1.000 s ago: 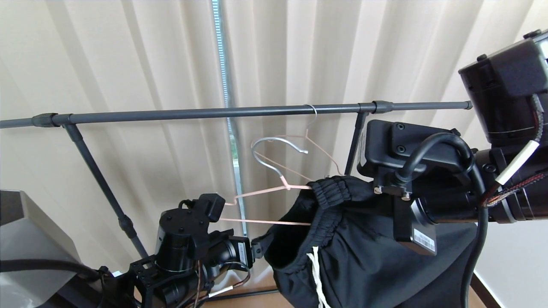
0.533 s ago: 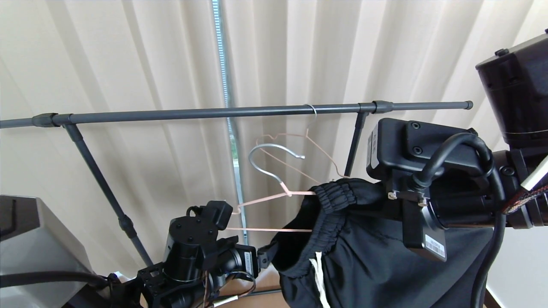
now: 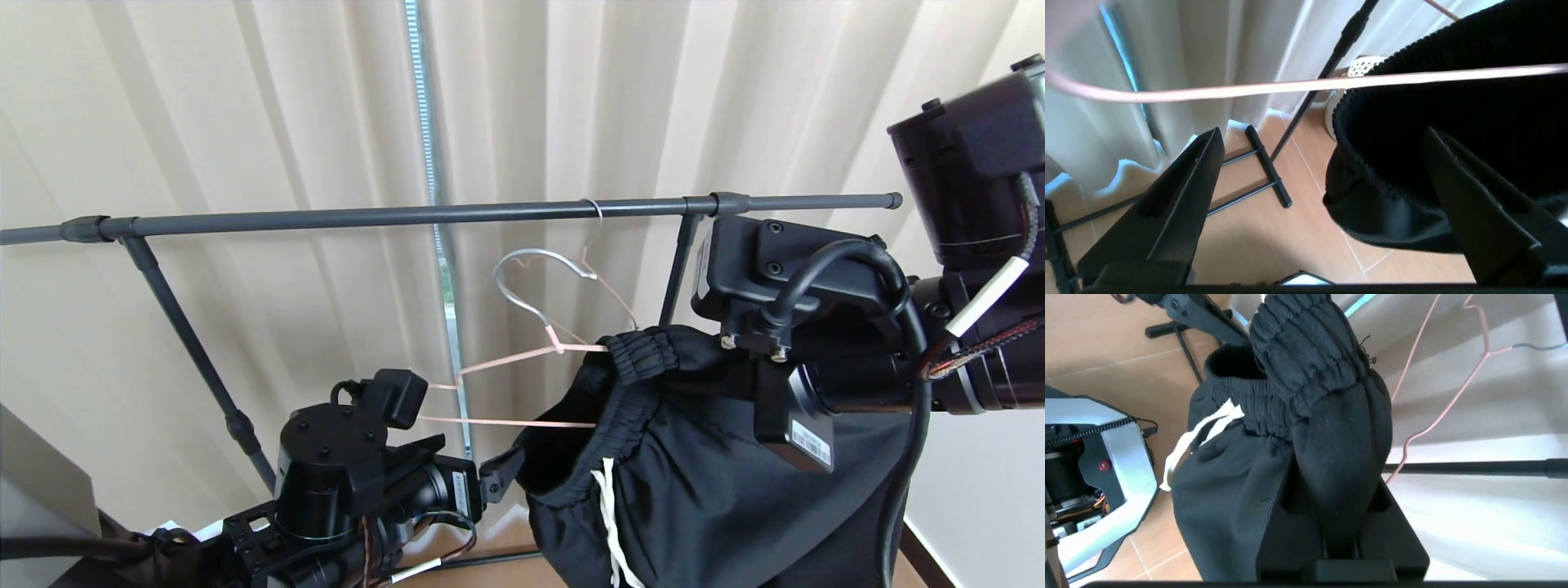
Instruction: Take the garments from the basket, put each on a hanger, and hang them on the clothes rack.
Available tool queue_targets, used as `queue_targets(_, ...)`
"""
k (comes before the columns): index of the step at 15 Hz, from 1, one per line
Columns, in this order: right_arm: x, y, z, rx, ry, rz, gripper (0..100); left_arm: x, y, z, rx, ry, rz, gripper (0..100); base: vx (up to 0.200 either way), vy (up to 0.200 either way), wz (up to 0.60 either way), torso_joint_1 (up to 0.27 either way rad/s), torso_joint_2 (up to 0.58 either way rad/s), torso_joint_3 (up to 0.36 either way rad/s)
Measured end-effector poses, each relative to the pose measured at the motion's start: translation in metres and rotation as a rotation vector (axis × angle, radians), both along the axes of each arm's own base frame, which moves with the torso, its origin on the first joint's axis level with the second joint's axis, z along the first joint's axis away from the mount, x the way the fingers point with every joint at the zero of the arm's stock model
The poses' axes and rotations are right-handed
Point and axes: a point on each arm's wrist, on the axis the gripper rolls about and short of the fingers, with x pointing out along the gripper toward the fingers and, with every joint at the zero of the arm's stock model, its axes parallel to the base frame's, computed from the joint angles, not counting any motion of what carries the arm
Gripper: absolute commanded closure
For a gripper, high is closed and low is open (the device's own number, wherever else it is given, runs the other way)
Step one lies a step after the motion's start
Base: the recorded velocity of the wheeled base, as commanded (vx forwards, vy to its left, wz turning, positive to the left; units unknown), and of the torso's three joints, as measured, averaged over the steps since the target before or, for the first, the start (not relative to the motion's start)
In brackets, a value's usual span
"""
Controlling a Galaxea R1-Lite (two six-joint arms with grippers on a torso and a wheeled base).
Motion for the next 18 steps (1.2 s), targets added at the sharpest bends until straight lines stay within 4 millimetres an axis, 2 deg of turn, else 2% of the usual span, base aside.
queue_targets(7, 0.012, 0.004, 0.007, 0.096, 0.052, -0.090, 100, -0.003, 0.004, 0.006, -0.029, -0.033, -0.004, 0, 0.000, 0.000, 0.00, 0.000, 0.00, 0.000)
queue_targets(14, 0.001, -0.003, 0.013, 0.151, 0.079, -0.016, 100, 0.014, 0.010, 0.013, -0.081, -0.042, 0.067, 0, 0.000, 0.000, 0.00, 0.000, 0.00, 0.000)
queue_targets(18, 0.000, -0.004, 0.014, 0.182, 0.048, -0.009, 100, 0.014, 0.007, 0.009, -0.076, -0.034, 0.061, 0, 0.000, 0.000, 0.00, 0.000, 0.00, 0.000)
